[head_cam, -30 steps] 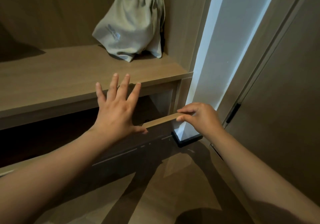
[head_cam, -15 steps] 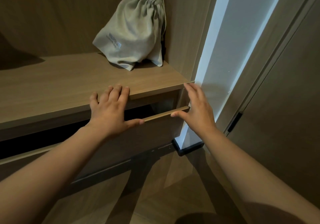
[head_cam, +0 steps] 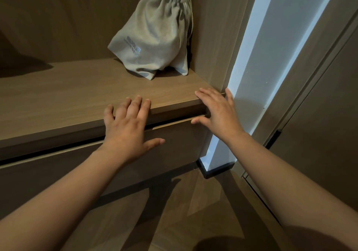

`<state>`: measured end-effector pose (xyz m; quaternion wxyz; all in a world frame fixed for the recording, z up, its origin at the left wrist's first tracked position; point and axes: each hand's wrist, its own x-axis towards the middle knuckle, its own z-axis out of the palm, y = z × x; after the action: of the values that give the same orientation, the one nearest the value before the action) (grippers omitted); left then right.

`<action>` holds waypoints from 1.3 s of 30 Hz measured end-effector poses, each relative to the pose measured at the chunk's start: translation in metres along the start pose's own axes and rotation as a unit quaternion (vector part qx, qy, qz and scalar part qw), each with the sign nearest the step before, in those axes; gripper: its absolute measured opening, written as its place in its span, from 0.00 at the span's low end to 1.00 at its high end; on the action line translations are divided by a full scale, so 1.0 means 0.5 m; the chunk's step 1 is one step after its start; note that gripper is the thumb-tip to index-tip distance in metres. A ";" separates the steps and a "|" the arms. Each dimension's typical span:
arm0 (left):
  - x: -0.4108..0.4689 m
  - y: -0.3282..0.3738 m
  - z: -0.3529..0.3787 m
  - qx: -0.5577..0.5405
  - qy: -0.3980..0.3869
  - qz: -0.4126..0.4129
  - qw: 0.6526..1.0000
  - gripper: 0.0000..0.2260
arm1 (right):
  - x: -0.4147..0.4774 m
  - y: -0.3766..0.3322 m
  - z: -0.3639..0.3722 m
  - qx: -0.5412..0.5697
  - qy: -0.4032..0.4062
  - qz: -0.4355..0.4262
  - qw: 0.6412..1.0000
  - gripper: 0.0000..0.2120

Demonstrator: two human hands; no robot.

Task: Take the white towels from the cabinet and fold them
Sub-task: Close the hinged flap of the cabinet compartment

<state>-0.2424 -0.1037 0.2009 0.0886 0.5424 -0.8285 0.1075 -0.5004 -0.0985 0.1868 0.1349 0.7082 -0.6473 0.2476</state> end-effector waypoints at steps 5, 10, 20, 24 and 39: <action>-0.001 -0.002 0.001 -0.002 0.007 0.000 1.000 0.46 | 0.000 -0.015 0.025 0.015 0.074 0.026 0.997 0.33; -0.003 -0.005 -0.004 -0.016 0.011 0.007 1.000 0.45 | 0.003 -0.020 0.048 0.020 0.115 0.042 0.992 0.30; -0.005 0.007 -0.003 -0.022 0.043 -0.012 0.999 0.38 | -0.004 -0.014 0.065 0.046 0.140 0.036 0.988 0.29; 0.016 0.019 -0.029 -0.011 0.026 -0.019 0.999 0.31 | -0.006 -0.018 0.061 0.065 0.128 0.050 0.988 0.29; 0.067 -0.005 -0.146 -0.084 -0.248 -0.011 0.965 0.34 | 0.031 -0.057 -0.063 -0.024 -0.140 0.066 0.988 0.26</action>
<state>-0.2510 -0.1143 0.2802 -0.0730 0.5518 -0.8245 -0.1018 -0.4774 -0.0920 0.2250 0.0435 0.6884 -0.7106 0.1386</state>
